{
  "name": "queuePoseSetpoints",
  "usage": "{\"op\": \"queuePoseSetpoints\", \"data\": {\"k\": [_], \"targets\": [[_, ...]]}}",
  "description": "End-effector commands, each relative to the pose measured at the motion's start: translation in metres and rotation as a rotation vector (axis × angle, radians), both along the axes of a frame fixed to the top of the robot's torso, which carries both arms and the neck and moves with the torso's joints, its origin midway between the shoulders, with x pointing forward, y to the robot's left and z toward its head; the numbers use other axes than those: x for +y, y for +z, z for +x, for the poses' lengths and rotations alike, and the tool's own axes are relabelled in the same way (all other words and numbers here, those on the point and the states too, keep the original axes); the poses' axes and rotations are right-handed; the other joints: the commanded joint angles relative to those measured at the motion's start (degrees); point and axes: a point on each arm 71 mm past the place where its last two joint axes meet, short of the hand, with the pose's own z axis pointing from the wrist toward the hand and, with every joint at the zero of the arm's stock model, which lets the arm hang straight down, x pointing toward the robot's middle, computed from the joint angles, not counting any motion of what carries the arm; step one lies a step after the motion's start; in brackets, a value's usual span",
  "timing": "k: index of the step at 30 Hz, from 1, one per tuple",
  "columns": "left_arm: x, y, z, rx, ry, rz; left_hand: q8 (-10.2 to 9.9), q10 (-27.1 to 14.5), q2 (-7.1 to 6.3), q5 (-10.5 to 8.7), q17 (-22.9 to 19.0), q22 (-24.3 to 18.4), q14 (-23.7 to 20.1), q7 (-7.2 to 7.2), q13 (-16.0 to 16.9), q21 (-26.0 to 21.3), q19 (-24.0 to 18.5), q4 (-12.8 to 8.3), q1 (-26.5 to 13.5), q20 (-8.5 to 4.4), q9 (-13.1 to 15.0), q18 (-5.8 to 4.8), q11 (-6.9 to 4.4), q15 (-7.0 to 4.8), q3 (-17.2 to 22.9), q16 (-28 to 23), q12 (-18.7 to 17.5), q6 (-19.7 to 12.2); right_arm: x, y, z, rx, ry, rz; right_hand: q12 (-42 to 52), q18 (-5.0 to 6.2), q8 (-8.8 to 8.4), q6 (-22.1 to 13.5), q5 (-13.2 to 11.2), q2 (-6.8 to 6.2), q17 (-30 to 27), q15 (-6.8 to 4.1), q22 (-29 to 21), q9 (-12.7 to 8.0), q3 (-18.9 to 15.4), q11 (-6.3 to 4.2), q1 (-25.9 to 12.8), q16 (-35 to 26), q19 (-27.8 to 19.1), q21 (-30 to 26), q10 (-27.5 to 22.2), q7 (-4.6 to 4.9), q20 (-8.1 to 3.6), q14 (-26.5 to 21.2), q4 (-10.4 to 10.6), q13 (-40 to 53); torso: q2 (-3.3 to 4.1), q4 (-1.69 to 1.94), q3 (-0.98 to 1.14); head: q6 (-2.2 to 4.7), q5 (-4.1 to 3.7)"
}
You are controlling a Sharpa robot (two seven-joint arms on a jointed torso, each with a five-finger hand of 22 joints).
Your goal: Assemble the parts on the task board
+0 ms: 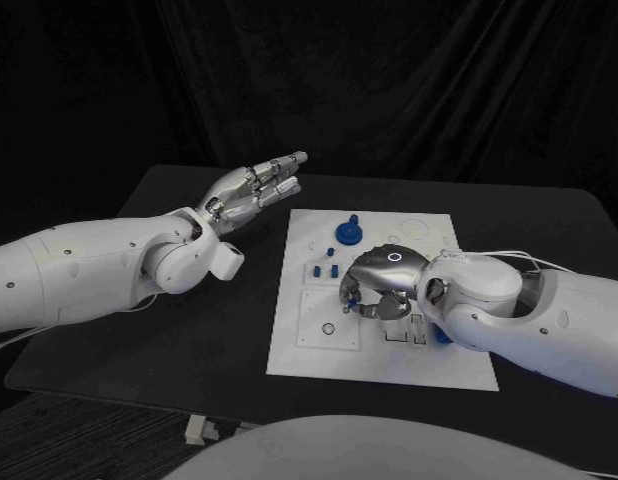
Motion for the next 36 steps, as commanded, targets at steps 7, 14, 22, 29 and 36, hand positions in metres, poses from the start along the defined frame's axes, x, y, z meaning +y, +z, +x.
{"op": "queuePoseSetpoints", "data": {"k": [7,14,22,29,36], "targets": [[-0.001,0.006,-0.003,-0.066,-0.034,-0.090,-0.1,-0.5,0.20,2.75,0.0,0.0,0.0,0.58,0.0,-0.2,-0.3,0.0,1.9,0.24,0.0,0.77,0.62,1.49,0.6,-0.2,-0.2,0.0,-0.001,-0.010,0.001,-0.001,-0.019,-0.021,-0.2,0.30,-0.38,-0.4,-0.4,0.44,0.1,-0.08,11.0,0.1,0.0,-0.10,-0.3,-0.1,0.5,-0.3,-0.2,-0.15,0.00,0.1,-0.5,-0.1,0.02,0.00,0.03,-0.01,0.38],[-0.001,0.002,-0.003,-0.041,-0.038,-0.078,-0.1,-0.6,0.41,4.18,0.0,0.1,0.0,1.11,0.0,-0.2,-0.2,-0.1,3.2,0.33,0.0,0.83,1.15,2.33,1.0,-0.2,-0.2,0.5,0.000,-0.013,0.000,-0.008,-0.013,-0.021,-0.2,0.31,-0.39,-0.4,-0.5,0.46,0.0,-0.09,11.0,0.1,0.0,-0.12,-0.2,-0.2,0.5,-0.3,-0.1,-0.15,0.00,0.1,-0.5,-0.1,0.02,0.00,0.03,-0.01,0.53],[0.000,-0.004,-0.003,-0.020,-0.038,-0.069,-0.1,-0.7,0.67,5.00,0.0,0.2,0.0,1.47,-0.1,-0.2,-0.1,-0.1,3.9,0.35,0.0,0.82,1.59,2.69,1.3,-0.2,-0.2,0.6,0.002,-0.013,-0.001,-0.013,-0.006,-0.008,-0.2,0.30,-0.39,-0.4,-0.5,0.46,-0.1,-0.10,11.0,0.1,0.1,-0.12,-0.2,-0.2,0.5,-0.3,-0.1,-0.15,0.00,0.0,-0.5,-0.1,0.02,0.00,0.03,-0.01,0.24],[0.001,-0.006,-0.004,-0.010,-0.036,-0.064,-0.1,-0.7,0.71,5.30,0.0,0.2,0.0,1.60,0.0,-0.1,-0.1,-0.1,4.2,0.35,0.0,0.81,1.74,2.81,1.4,-0.2,-0.1,0.7,0.005,-0.014,-0.002,-0.016,-0.002,0.002,-0.2,0.30,-0.39,-0.4,-0.6,0.51,0.0,-0.11,11.0,0.1,0.1,-0.15,-0.2,-0.2,0.5,-0.3,-0.1,-0.16,0.00,0.1,-0.6,-0.1,0.03,-0.01,0.03,-0.01,0.43],[0.002,-0.008,-0.004,-0.003,-0.036,-0.062,0.0,-0.7,0.80,5.77,0.0,0.2,0.0,1.77,0.0,-0.1,-0.1,-0.1,4.5,0.36,0.1,0.79,1.89,3.00,1.4,-0.2,-0.1,0.9,0.007,-0.014,-0.003,-0.016,0.001,0.004,-0.1,0.31,-0.39,-0.4,-0.6,0.56,0.0,-0.13,11.0,0.2,0.1,-0.16,-0.1,-0.1,0.5,-0.3,0.0,-0.17,-0.01,0.1,-0.7,-0.1,0.02,0.00,0.03,-0.01,0.56]]}}
